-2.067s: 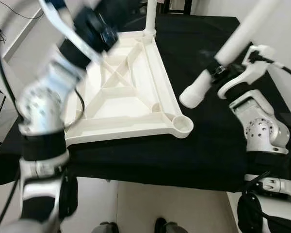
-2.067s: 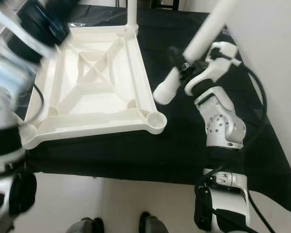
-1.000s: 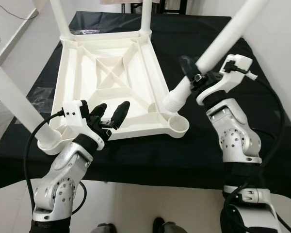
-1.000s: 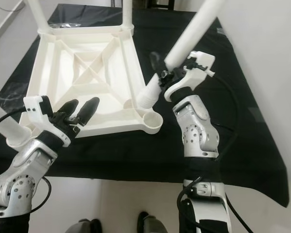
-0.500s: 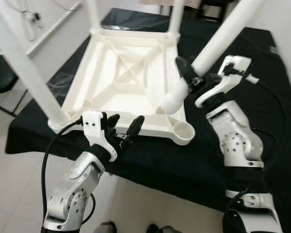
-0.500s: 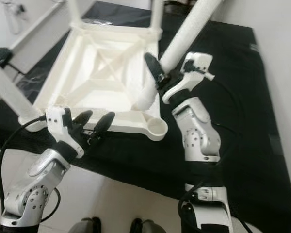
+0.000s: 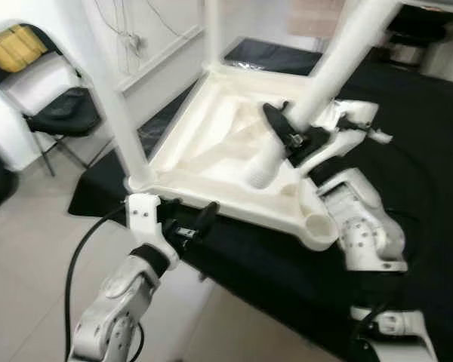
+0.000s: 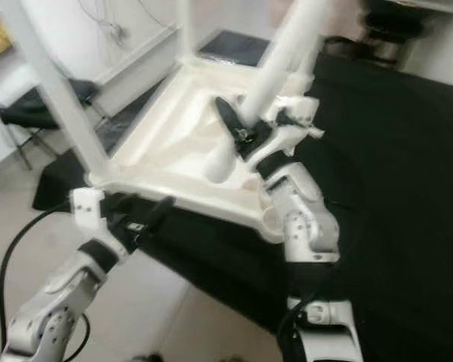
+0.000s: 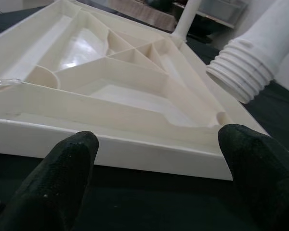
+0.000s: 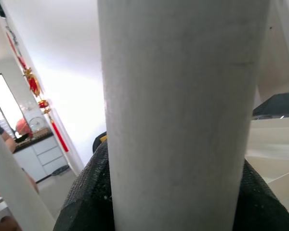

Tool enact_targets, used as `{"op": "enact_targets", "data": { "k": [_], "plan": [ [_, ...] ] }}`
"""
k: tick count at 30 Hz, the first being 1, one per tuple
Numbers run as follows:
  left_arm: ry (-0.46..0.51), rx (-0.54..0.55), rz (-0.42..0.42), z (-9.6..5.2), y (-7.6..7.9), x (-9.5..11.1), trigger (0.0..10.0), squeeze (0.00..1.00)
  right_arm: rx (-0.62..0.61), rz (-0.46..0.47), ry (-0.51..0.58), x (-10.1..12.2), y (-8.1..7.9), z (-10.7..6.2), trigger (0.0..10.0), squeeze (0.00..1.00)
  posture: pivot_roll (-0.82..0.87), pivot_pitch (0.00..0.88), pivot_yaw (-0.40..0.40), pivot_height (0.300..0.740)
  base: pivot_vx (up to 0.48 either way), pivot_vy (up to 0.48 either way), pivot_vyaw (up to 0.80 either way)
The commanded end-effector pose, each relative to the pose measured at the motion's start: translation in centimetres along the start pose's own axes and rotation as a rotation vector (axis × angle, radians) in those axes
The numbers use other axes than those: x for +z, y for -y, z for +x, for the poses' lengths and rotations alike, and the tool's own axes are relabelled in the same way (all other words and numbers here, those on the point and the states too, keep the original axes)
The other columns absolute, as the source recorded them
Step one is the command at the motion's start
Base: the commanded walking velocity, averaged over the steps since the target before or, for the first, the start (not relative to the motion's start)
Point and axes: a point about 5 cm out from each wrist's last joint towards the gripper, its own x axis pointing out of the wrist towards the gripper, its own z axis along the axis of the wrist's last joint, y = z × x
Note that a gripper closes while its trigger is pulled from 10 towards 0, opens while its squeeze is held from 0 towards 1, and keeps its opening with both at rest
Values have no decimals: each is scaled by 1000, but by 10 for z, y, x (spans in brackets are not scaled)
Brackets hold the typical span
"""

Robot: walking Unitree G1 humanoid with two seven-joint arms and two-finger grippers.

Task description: Building children table

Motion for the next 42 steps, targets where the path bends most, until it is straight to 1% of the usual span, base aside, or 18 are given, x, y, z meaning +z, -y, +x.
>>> {"op": "enact_targets", "data": {
  "k": [1,6,10,14,17,22,24,25,27,33,37,42],
  "plan": [
    [-9,8,9,-2,-2,-3,10000,0,1,-8,23,3,-1,-2,10000,0,-16,198,-67,740,0,0,0],
    [-13,11,25,-2,-4,-3,10000,0,10,-10,17,2,-2,-2,10000,0,-16,197,-67,740,0,0,0],
    [-23,14,33,-4,-6,-6,10000,0,31,-8,9,-1,-6,-2,10000,0,-15,195,-67,740,0,0,0],
    [-74,-7,118,-5,-4,-15,10000,0,53,-27,-7,-3,-9,-2,10000,0,-14,193,-66,740,0,0,0],
    [-89,-24,143,-5,-2,-18,10000,0,63,-20,-10,-3,-10,-2,10000,0,-15,192,-66,740,0,0,0],
    [-95,-36,153,-4,0,-19,10000,0,89,-11,-9,-2,-12,-3,10000,0,-17,193,-66,740,0,0,800],
    [-113,-42,192,-4,0,-21,10000,0,94,-9,-6,-2,-13,-3,10000,0,-17,194,-66,740,0,0,800],
    [-113,-42,192,-4,0,-21,10000,0,94,-9,-6,-2,-13,-3,10000,0,-17,194,-66,740,0,0,800],
    [-123,-48,218,-5,0,-22,10000,0,100,2,2,-1,-14,-4,10000,0,-15,197,-66,740,0,0,694],
    [-121,-50,221,-6,0,-22,10000,0,119,18,15,0,-17,-3,10000,0,-13,198,-66,740,0,0,98],
    [-142,-74,268,-6,1,-24,10000,0,131,22,15,0,-18,-3,10000,0,-14,198,-64,740,0,0,0],
    [-149,-80,274,-6,1,-25,10000,0,144,25,11,0,-19,-4,10000,0,-14,200,-65,740,0,0,0]
  ]
}}
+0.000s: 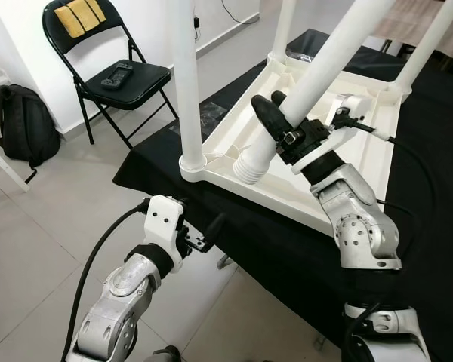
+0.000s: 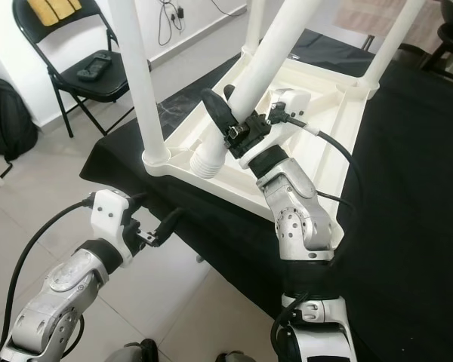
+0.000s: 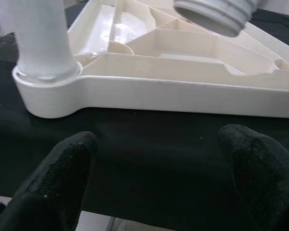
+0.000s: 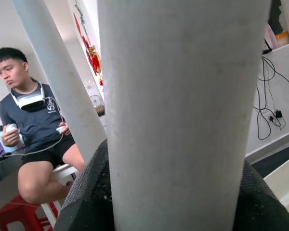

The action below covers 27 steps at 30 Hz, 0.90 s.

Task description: Building children table

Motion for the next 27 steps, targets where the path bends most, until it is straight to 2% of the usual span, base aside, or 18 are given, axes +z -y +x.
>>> {"op": "enact_targets", "data": {
  "k": [1,27],
  "plan": [
    [-33,-1,18,-3,-1,-7,10000,0,23,1,17,4,-3,-2,10000,0,-14,200,-65,740,0,0,0],
    [-35,-11,50,-3,-1,-7,10000,0,52,1,17,4,-6,-3,10000,0,-14,200,-65,740,0,0,0]
  ]
}}
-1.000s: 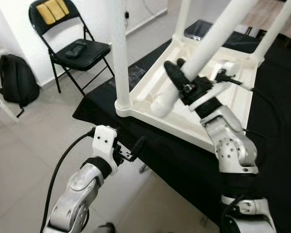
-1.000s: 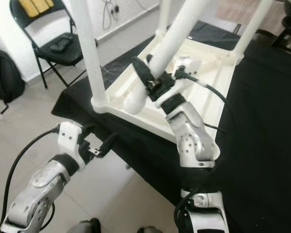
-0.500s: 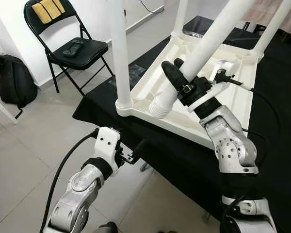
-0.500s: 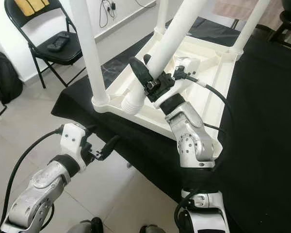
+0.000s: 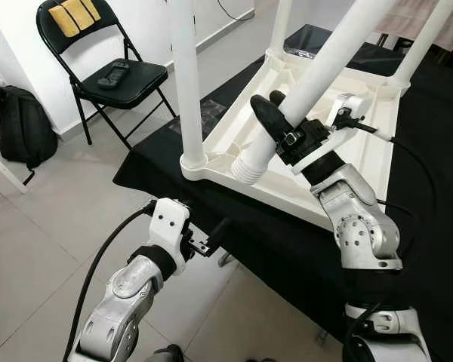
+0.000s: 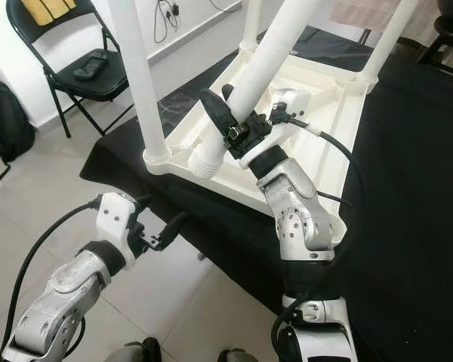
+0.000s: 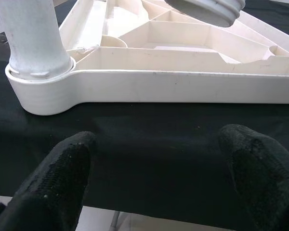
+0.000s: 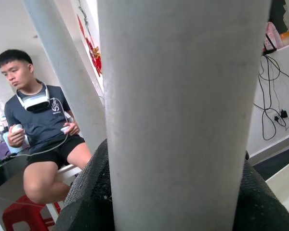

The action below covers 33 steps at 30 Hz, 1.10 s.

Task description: Building children table

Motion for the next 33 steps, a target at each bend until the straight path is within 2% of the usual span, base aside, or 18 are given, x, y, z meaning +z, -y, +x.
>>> {"op": "enact_targets", "data": {
  "k": [1,16,20,21,25,28,33],
  "plan": [
    [-23,0,12,-3,-1,-5,10000,0,26,-8,16,4,-4,-2,10000,0,-14,200,-65,740,0,0,0],
    [2,-10,33,-3,-5,3,10000,0,40,-10,18,5,-4,-3,10000,0,-15,200,-66,740,0,0,0],
    [27,10,38,-3,-13,11,10000,0,46,-10,17,5,-5,-3,10000,0,-14,200,-67,740,0,0,0],
    [48,18,39,-4,-19,19,10000,0,52,-12,17,5,-5,-3,10000,0,-11,201,-64,740,0,0,0],
    [69,-7,38,-3,-19,25,10000,0,66,-23,13,7,-4,-3,10000,0,-5,201,-61,740,0,0,0],
    [45,-150,43,-10,-6,24,10000,0,76,-66,3,12,2,-4,10000,0,-4,203,-62,740,0,0,0],
    [18,-178,60,-16,-7,22,10000,0,74,-105,-13,15,8,-4,10000,0,2,209,-64,740,0,0,0]
  ]
}}
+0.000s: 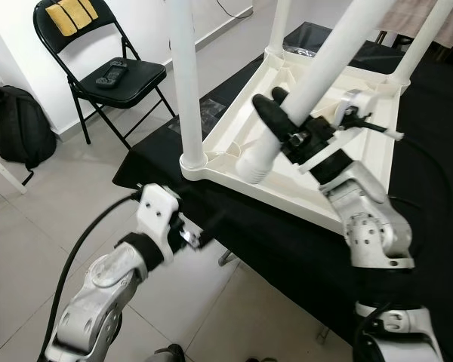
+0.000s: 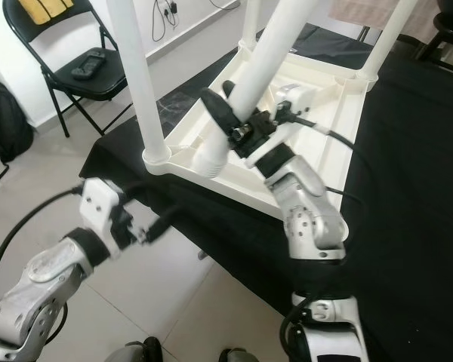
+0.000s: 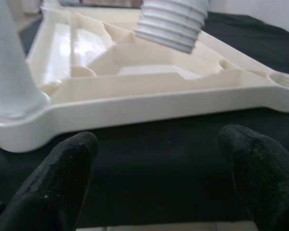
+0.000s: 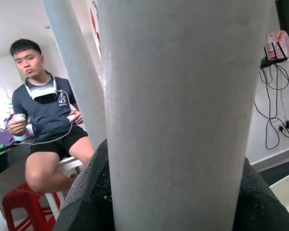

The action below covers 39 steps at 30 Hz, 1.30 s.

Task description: Building children table

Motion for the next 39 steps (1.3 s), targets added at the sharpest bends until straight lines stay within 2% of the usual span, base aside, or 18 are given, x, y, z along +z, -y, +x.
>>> {"op": "enact_targets", "data": {
  "k": [1,3,5,7,10,15,24,33,39],
  "plan": [
    [-18,-14,7,-4,1,0,10000,0,2,-28,9,4,2,1,10000,0,2,209,-64,740,0,0,0],
    [-20,-8,13,-5,0,0,10000,0,-10,-42,0,3,4,1,10000,0,6,210,-64,740,0,0,0],
    [-24,9,26,-5,-2,0,10000,0,-108,-109,-26,3,20,0,10000,0,11,213,-66,740,0,0,0],
    [-21,30,28,-6,-4,0,10000,0,-164,-138,-31,6,30,-2,10000,0,13,214,-68,740,0,0,0],
    [-19,39,26,-6,-5,0,10000,0,-168,-140,-28,8,32,-3,10000,0,13,214,-68,740,0,0,0],
    [-33,128,11,-4,-10,-6,10000,0,-242,-186,-63,17,47,-18,10000,0,4,217,-63,740,0,0,-320],
    [-32,168,22,-3,-15,-5,10000,0,-273,-183,-83,9,45,-27,10000,0,4,218,-51,740,0,0,-800],
    [-32,178,29,-2,-13,-6,10000,0,-216,-152,-30,22,46,-30,10000,0,-2,224,-52,740,0,0,-800],
    [-31,184,34,-1,-12,-6,10000,0,-217,-143,-31,19,44,-30,10000,0,-2,225,-51,740,0,0,-800]
  ]
}}
